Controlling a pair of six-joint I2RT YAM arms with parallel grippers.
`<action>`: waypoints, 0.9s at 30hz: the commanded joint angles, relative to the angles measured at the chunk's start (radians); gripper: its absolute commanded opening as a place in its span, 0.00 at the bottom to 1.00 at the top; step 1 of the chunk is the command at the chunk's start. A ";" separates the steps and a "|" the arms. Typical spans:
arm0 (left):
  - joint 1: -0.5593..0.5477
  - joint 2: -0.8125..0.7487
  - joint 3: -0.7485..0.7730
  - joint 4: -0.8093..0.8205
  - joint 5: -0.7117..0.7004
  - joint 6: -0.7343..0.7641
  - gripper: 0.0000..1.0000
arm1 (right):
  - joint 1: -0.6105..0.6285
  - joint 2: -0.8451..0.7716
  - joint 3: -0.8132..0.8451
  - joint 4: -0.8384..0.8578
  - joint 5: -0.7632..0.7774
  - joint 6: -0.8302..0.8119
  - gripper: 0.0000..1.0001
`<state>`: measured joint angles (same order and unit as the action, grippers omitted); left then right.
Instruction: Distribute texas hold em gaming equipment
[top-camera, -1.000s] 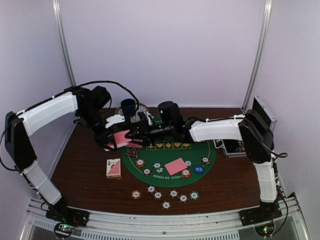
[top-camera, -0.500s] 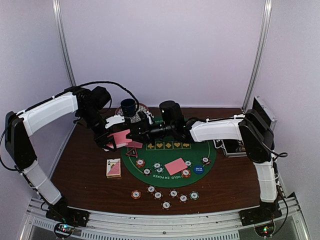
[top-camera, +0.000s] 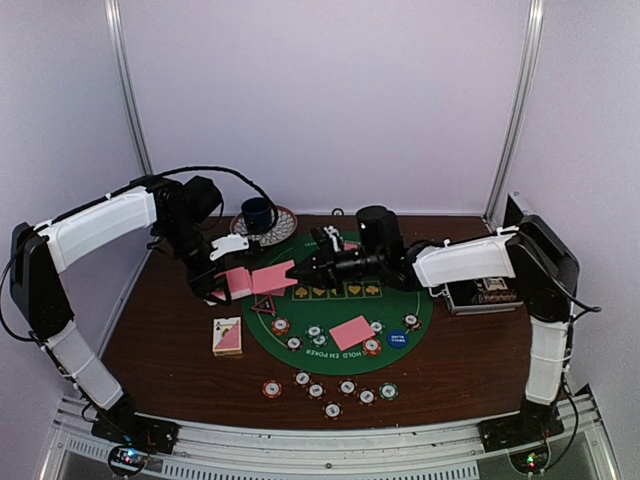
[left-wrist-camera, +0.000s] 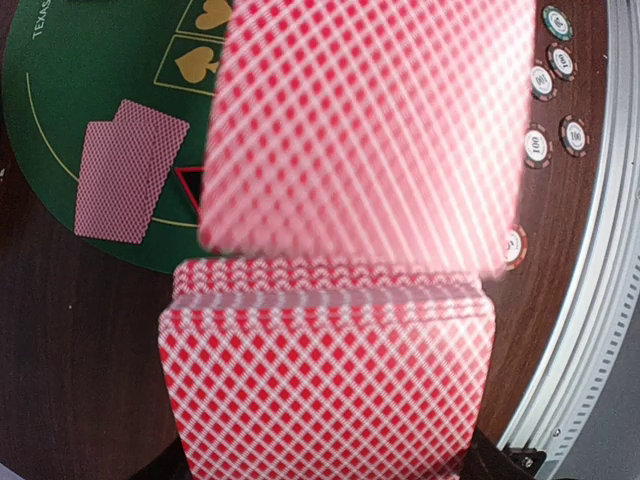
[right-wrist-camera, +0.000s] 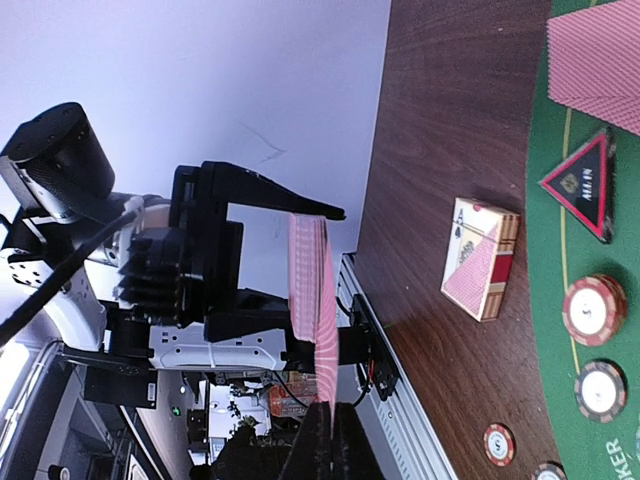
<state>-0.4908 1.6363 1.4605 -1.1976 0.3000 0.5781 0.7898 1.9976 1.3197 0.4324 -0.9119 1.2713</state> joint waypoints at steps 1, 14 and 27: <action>0.004 -0.025 -0.008 0.025 0.002 0.019 0.00 | -0.050 -0.125 -0.137 -0.005 -0.029 -0.028 0.00; 0.003 -0.027 0.001 0.014 0.016 0.020 0.00 | -0.143 -0.285 -0.303 -0.655 0.029 -0.492 0.00; 0.003 -0.030 0.008 0.007 0.019 0.018 0.00 | -0.141 -0.256 -0.281 -0.808 0.142 -0.623 0.27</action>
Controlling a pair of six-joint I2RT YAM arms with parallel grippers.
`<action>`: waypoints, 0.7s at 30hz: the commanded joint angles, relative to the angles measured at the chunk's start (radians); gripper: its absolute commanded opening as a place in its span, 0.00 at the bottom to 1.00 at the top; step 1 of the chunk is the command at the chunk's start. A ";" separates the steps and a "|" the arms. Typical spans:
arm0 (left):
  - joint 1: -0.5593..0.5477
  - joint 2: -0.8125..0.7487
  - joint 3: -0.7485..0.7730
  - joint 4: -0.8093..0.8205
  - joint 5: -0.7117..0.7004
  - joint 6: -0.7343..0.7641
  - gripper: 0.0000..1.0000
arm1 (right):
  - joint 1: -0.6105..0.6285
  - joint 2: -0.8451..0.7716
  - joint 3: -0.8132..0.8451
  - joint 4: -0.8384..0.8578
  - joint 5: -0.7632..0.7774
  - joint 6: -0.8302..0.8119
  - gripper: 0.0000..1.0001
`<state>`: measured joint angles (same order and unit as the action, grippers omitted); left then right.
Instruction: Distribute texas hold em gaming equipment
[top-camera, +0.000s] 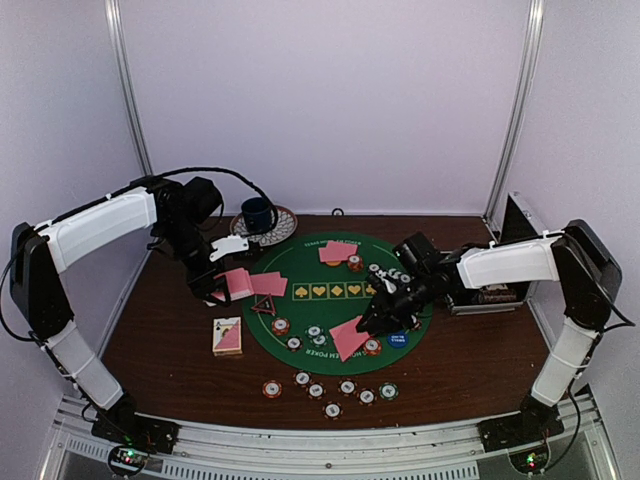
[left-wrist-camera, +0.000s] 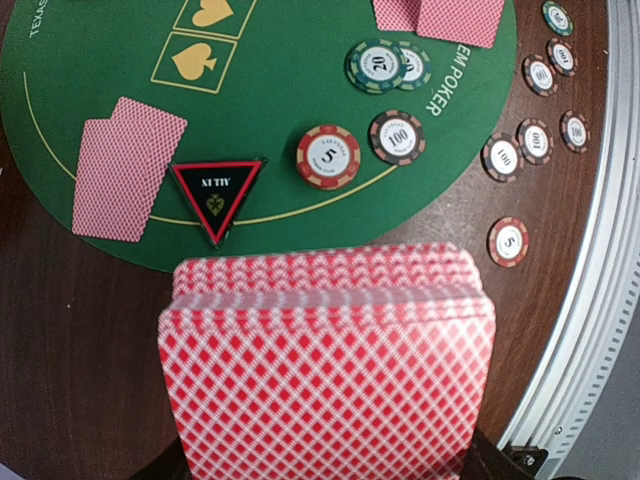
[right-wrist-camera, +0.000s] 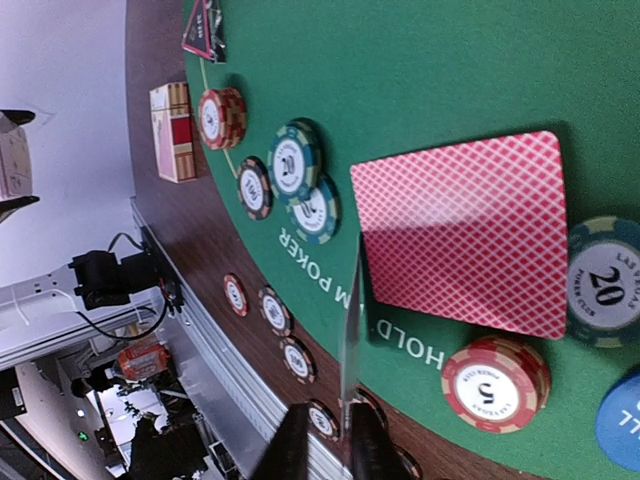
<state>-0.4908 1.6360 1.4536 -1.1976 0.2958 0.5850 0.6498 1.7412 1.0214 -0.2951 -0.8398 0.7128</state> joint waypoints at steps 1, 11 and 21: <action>0.003 -0.031 0.017 0.006 0.022 0.010 0.00 | -0.001 -0.005 0.026 -0.106 0.089 -0.081 0.36; 0.004 -0.037 0.021 0.001 0.030 0.008 0.00 | -0.001 -0.116 0.208 -0.406 0.295 -0.241 0.75; 0.003 -0.028 0.036 0.001 0.053 -0.008 0.00 | 0.115 -0.037 0.267 0.067 0.118 0.099 0.84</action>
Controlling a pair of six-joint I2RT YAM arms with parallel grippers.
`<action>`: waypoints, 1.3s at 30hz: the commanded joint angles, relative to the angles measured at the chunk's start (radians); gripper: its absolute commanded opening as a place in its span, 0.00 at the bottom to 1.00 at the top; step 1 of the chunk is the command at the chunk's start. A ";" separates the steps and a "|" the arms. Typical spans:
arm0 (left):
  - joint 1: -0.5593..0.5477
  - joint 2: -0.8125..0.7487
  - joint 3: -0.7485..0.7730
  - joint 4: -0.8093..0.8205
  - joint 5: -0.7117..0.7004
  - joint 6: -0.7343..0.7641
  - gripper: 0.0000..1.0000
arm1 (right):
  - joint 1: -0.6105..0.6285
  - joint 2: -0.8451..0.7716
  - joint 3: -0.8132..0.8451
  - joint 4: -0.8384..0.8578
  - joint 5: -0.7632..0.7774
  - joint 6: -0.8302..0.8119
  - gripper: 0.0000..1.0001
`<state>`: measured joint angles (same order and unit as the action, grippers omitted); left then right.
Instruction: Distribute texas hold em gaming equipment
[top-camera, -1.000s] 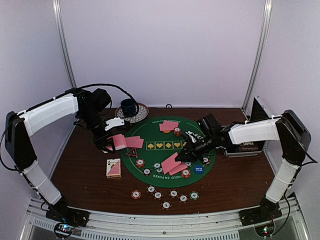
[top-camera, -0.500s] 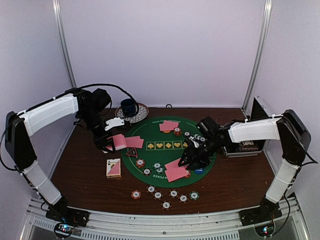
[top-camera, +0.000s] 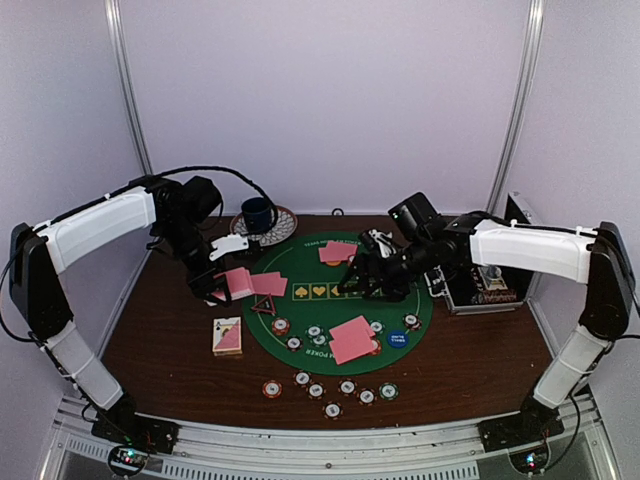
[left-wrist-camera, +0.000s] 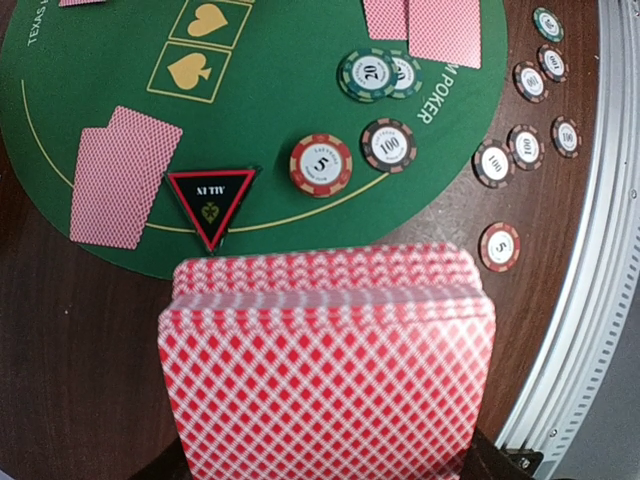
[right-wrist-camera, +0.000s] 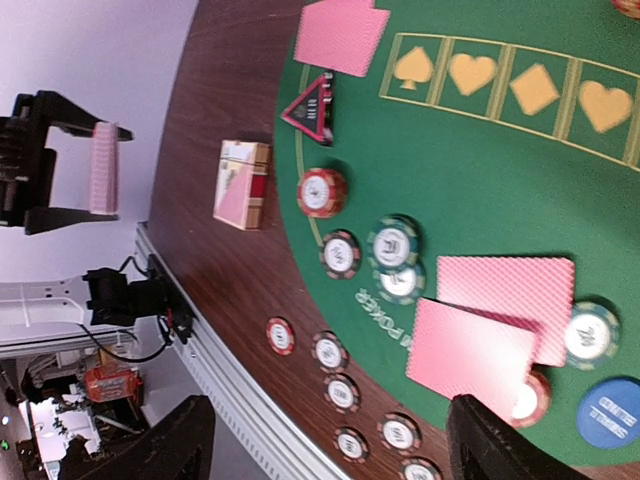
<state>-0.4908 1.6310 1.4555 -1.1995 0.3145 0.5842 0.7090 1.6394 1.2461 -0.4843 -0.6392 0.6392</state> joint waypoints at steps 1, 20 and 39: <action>0.004 -0.021 0.035 0.004 0.038 -0.009 0.00 | 0.070 0.087 0.056 0.311 -0.096 0.214 0.84; 0.003 -0.008 0.046 0.018 0.075 -0.035 0.00 | 0.202 0.453 0.386 0.599 -0.155 0.422 0.88; 0.003 -0.014 0.060 0.013 0.073 -0.032 0.00 | 0.214 0.652 0.531 0.735 -0.200 0.568 0.89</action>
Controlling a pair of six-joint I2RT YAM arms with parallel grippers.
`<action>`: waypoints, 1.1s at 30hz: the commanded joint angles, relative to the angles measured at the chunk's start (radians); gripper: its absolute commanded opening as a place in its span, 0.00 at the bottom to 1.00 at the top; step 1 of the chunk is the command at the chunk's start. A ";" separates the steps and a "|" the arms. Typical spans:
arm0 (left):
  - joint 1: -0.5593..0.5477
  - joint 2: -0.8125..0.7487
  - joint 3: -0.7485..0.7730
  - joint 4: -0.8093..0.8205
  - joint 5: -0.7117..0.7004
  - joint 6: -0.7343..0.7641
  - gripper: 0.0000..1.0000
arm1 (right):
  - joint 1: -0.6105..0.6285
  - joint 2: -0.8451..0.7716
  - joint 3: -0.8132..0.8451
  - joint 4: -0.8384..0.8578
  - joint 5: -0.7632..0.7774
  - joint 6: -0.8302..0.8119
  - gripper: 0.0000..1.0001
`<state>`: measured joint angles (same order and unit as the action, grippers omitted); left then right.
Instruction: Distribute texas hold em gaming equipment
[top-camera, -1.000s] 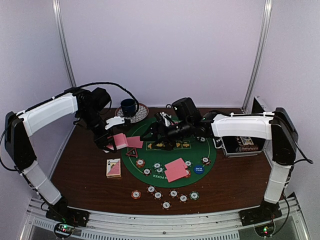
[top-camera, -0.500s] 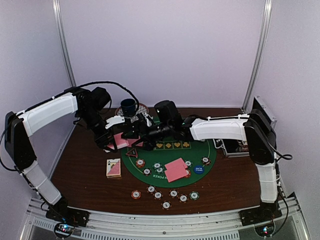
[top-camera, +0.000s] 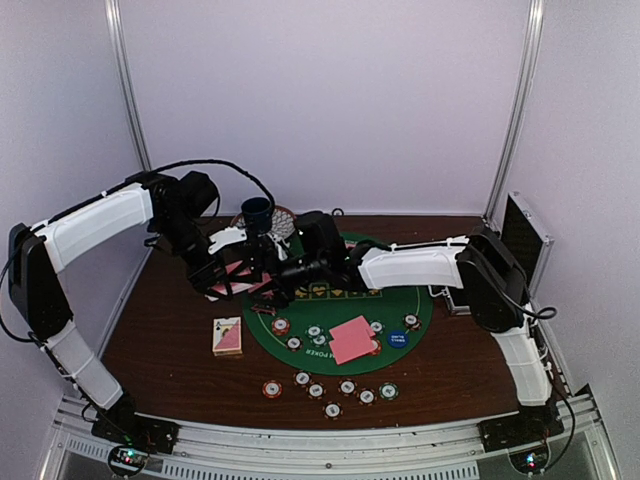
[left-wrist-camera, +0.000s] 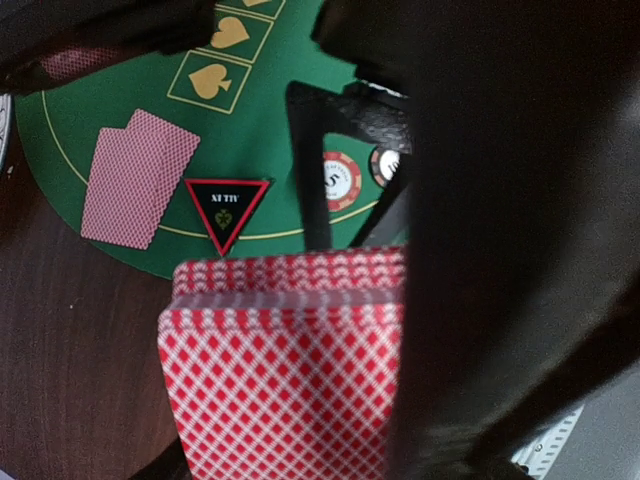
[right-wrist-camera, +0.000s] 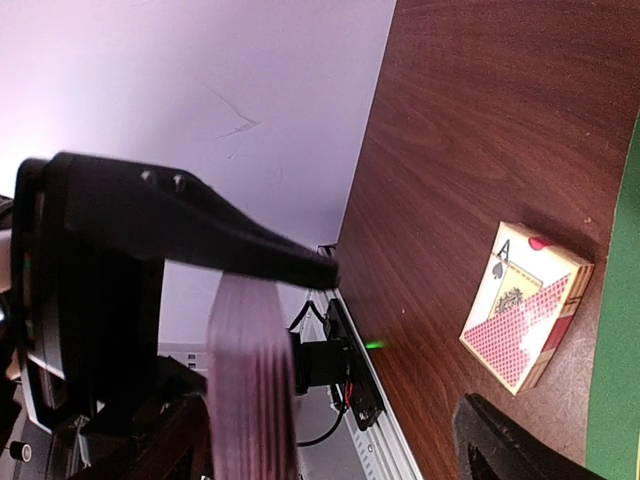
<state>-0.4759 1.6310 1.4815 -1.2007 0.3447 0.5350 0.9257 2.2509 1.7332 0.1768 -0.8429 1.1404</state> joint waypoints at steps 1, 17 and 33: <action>-0.012 -0.014 0.034 0.014 0.043 0.018 0.00 | -0.002 0.049 0.046 0.091 0.005 0.087 0.89; -0.012 -0.029 0.028 0.008 0.031 0.029 0.00 | -0.049 0.049 -0.047 0.165 0.022 0.128 0.79; -0.012 -0.030 0.011 0.008 0.015 0.039 0.00 | -0.073 -0.074 -0.103 0.059 -0.016 0.013 0.59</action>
<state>-0.4854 1.6310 1.4822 -1.2026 0.3470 0.5556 0.8692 2.2314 1.6577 0.2958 -0.8570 1.1824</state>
